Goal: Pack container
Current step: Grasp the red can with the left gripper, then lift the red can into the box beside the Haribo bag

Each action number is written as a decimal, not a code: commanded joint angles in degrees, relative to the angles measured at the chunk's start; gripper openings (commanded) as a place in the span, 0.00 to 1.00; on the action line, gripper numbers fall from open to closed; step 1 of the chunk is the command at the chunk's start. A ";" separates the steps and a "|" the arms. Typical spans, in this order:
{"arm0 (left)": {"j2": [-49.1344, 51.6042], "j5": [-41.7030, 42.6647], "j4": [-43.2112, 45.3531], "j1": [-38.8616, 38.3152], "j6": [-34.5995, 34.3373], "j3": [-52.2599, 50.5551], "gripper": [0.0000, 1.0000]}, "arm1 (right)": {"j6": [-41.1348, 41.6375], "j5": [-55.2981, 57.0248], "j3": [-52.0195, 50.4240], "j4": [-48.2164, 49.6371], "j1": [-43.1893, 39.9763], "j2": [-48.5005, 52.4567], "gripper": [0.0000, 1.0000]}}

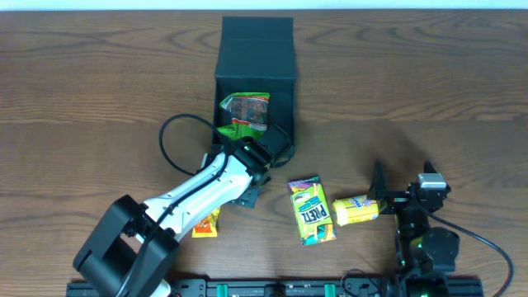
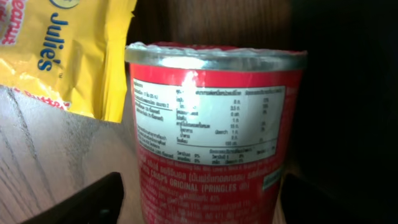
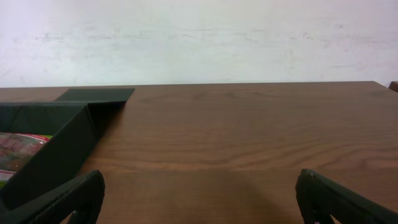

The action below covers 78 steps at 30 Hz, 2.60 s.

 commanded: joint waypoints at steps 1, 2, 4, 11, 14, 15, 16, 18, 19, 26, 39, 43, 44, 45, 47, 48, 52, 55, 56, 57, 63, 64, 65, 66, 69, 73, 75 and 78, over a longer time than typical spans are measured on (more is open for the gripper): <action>0.35 -1.38 -0.44 0.33 3.13 -0.31 0.71 | 0.39 -0.22 -0.09 -0.28 0.48 -0.33 0.99; 0.35 -1.22 -0.44 0.33 3.67 -0.33 0.71 | 0.39 -0.20 -0.09 -0.28 0.48 -0.33 0.99; 0.35 -1.07 -0.42 0.33 4.57 -0.31 0.70 | 0.39 -0.20 -0.09 -0.28 0.48 -0.33 0.99; 0.28 -1.03 -0.39 0.33 10.88 -0.31 0.68 | 0.39 -0.20 -0.09 -0.28 0.48 -0.33 0.99; 0.28 -0.83 -0.17 0.33 15.78 -0.31 0.63 | 0.39 -0.20 -0.09 -0.31 0.48 -0.33 0.99; 0.28 -0.83 0.04 0.33 18.25 -0.31 0.61 | 0.39 -0.22 -0.09 -0.31 0.48 -0.33 0.99; 0.28 -0.83 0.28 0.33 20.52 -0.28 0.58 | 0.39 -0.20 -0.09 -0.31 0.48 -0.33 0.99; 0.28 -0.81 0.68 0.33 26.03 -0.26 0.56 | 0.39 -0.22 -0.09 -0.31 0.48 -0.33 0.99; 0.28 -0.81 0.66 0.33 28.83 -0.26 0.56 | 0.39 -0.22 -0.09 -0.28 0.48 -0.33 0.99; 0.26 2.43 0.57 0.33 48.94 -0.26 0.57 | 0.39 -0.20 -0.09 -0.28 0.48 -0.33 0.99; -11.02 4.44 -2.99 0.20 65.46 1.79 0.58 | 0.39 -0.20 -0.09 -0.31 0.48 -0.33 0.99; -14.05 2.80 -2.84 0.24 73.00 3.50 0.59 | 0.39 -0.20 -0.09 -0.31 0.48 -0.33 0.99; -14.19 2.29 -2.80 0.24 74.71 4.20 0.58 | 0.39 -0.22 -0.09 -0.31 0.48 -0.33 0.99; -14.19 1.40 -2.80 0.24 76.22 5.11 0.58 | 0.39 -0.22 -0.09 -0.28 0.48 -0.33 0.99; -14.16 -1.38 -2.34 0.24 77.77 6.60 0.57 | 0.39 -0.22 -0.09 -0.28 0.48 -0.33 0.99; -14.16 -2.86 -1.79 0.24 79.14 7.43 0.57 | 0.39 -0.22 -0.09 -0.28 0.48 -0.33 0.99; -14.05 -6.16 1.84 0.61 84.30 10.14 0.56 | 0.39 -0.20 -0.09 -0.31 0.48 -0.33 0.99; -13.60 -6.03 3.85 1.81 85.40 11.72 0.56 | 0.39 -0.22 -0.09 -0.31 0.48 -0.33 0.99; -13.44 -6.05 4.79 2.21 85.48 11.89 0.54 | 0.39 -0.22 -0.09 -0.28 0.48 -0.33 0.99; -13.14 -6.05 6.16 2.62 85.48 11.89 0.53 | 0.39 -0.20 -0.09 -0.28 0.48 -0.33 0.99; -9.75 -5.77 13.18 3.56 87.06 11.89 0.52 | 0.39 -0.20 -0.09 -0.28 0.48 -0.33 0.99; -8.96 -5.60 14.19 3.56 87.27 11.89 0.52 | 0.39 -0.20 -0.09 -0.28 0.48 -0.33 0.99; -8.07 -5.51 15.23 3.56 87.30 11.91 0.52 | 0.39 -0.20 -0.09 -0.31 0.48 -0.33 0.99; -7.10 -5.31 16.15 3.56 87.43 11.91 0.52 | 0.39 -0.22 -0.09 -0.31 0.48 -0.33 0.99; -4.55 -4.24 17.75 3.56 87.43 11.96 0.52 | 0.39 -0.20 -0.09 -0.28 0.48 -0.33 0.99; -1.31 -3.61 18.18 3.56 87.43 11.96 0.53 | 0.39 -0.22 -0.09 -0.28 0.48 -0.33 0.99; -0.22 -2.80 18.21 3.56 87.45 11.96 0.53 | 0.39 -0.20 -0.09 -0.31 0.48 -0.33 0.99; 0.96 0.76 18.99 3.56 87.45 11.96 0.53 | 0.39 -0.20 -0.09 -0.28 0.48 -0.33 0.99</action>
